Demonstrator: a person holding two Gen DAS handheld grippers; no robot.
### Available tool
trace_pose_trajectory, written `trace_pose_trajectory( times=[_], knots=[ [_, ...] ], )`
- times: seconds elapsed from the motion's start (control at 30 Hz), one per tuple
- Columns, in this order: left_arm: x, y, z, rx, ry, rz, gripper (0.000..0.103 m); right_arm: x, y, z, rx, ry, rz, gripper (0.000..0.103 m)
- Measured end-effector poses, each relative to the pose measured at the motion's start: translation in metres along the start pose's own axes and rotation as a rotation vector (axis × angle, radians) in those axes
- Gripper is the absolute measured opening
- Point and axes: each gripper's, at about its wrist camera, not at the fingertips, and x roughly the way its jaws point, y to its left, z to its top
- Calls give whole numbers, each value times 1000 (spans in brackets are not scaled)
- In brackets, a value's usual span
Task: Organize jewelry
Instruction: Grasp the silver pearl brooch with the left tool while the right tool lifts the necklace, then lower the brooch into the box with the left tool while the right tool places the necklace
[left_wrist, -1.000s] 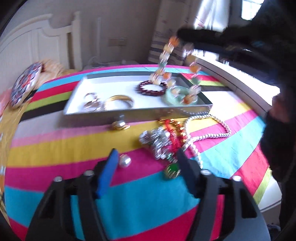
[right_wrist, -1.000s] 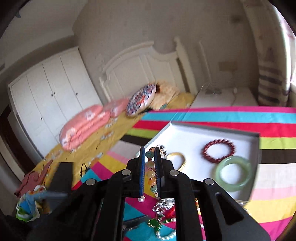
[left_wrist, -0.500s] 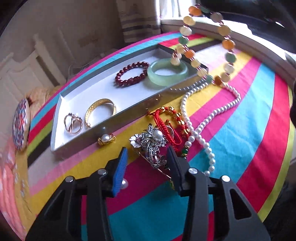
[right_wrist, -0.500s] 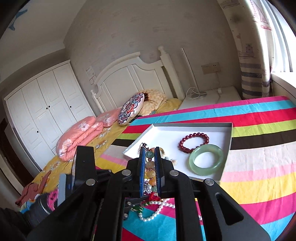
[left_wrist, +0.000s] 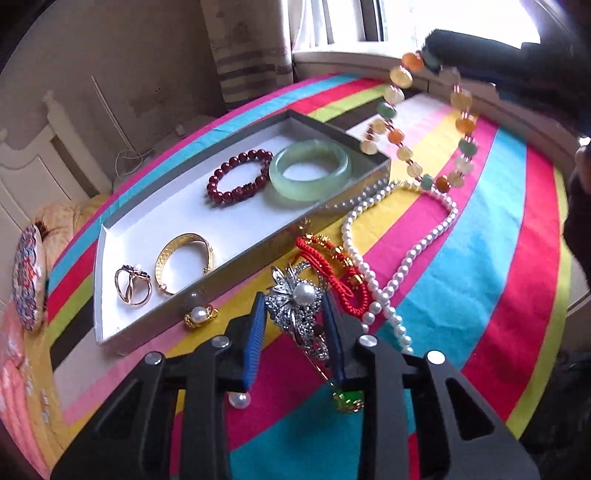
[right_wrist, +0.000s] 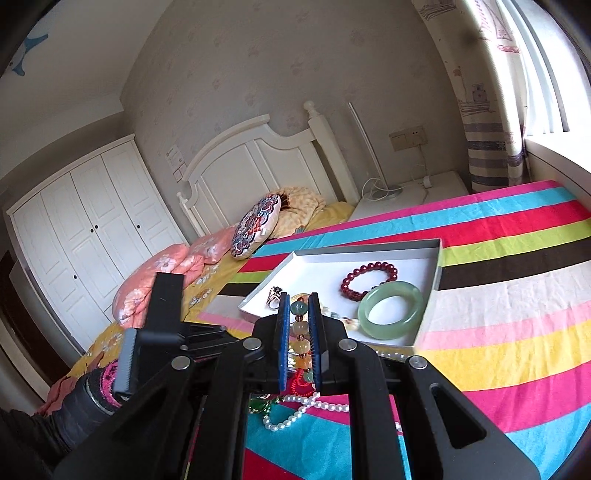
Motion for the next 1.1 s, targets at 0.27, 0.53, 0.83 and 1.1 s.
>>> trace_pose_trajectory(
  times=[0.27,0.53,0.83,1.1],
  knots=[
    [-27,-2,-10,-61,-72,74,30,-5,2,0,-1,-21,-10,11],
    [-72,41,-17,-266,-210,-77,30,-6,2,0,10,-20,-11,11],
    [-54,71,-35,-464,-193,-357,31,1,7,-2,-1,-10,-5,11],
    [-37,79,-43,-503,-178,-351,31,4,2,-5,2,9,-13,11]
  ],
)
